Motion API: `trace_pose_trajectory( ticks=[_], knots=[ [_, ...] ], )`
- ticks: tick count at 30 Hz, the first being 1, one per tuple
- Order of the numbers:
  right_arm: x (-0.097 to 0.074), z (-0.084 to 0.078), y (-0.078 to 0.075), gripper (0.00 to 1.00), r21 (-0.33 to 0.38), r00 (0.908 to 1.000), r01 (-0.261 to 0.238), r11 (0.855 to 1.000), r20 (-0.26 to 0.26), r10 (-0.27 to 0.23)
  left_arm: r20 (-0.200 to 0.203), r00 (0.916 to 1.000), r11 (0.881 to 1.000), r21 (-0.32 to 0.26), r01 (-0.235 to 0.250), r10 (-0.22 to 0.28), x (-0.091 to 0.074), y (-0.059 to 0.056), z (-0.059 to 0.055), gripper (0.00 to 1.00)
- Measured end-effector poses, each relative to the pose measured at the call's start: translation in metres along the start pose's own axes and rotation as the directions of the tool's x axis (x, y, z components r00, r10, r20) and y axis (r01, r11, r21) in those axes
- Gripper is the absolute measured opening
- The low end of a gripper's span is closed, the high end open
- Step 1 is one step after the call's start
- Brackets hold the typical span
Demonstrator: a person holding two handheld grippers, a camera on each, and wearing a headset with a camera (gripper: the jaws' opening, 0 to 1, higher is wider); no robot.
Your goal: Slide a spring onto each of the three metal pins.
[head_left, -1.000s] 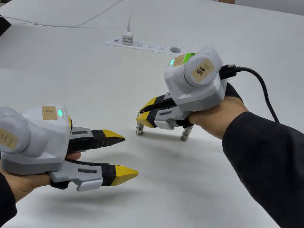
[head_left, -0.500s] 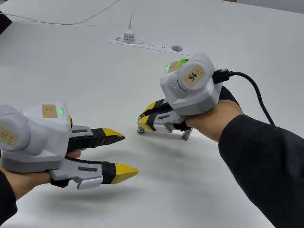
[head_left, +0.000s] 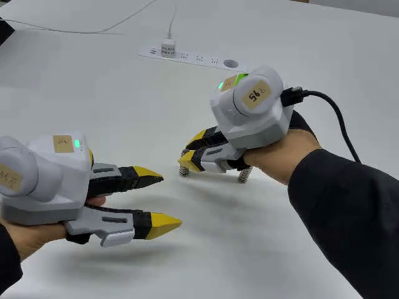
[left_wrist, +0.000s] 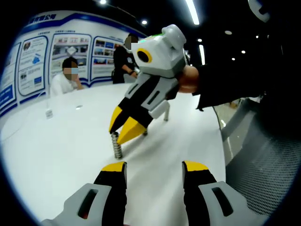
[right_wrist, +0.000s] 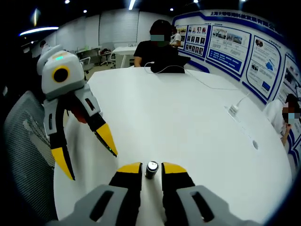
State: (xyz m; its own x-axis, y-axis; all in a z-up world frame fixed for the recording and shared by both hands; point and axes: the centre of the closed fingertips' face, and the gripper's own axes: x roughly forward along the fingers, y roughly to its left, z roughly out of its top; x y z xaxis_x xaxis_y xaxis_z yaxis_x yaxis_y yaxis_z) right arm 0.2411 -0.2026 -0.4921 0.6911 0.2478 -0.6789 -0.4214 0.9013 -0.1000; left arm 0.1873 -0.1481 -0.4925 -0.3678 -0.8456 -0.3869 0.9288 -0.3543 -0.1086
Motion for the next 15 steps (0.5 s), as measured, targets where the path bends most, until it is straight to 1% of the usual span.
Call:
trace_pose_trajectory(
  ticks=[4,15],
  knots=[
    [-0.006,0.000,0.001,0.18,-0.001,1.0000,0.008,1.000,0.005,-0.008,0.001,1.0000,1.000,0.002,-0.002,0.002,0.000,0.001,0.002,0.48],
    [-0.029,-0.002,0.006,0.21,0.017,0.9987,0.030,0.999,0.040,-0.031,0.008,0.9999,1.000,0.000,-0.009,0.009,-0.001,0.002,0.006,0.49]
  ],
)
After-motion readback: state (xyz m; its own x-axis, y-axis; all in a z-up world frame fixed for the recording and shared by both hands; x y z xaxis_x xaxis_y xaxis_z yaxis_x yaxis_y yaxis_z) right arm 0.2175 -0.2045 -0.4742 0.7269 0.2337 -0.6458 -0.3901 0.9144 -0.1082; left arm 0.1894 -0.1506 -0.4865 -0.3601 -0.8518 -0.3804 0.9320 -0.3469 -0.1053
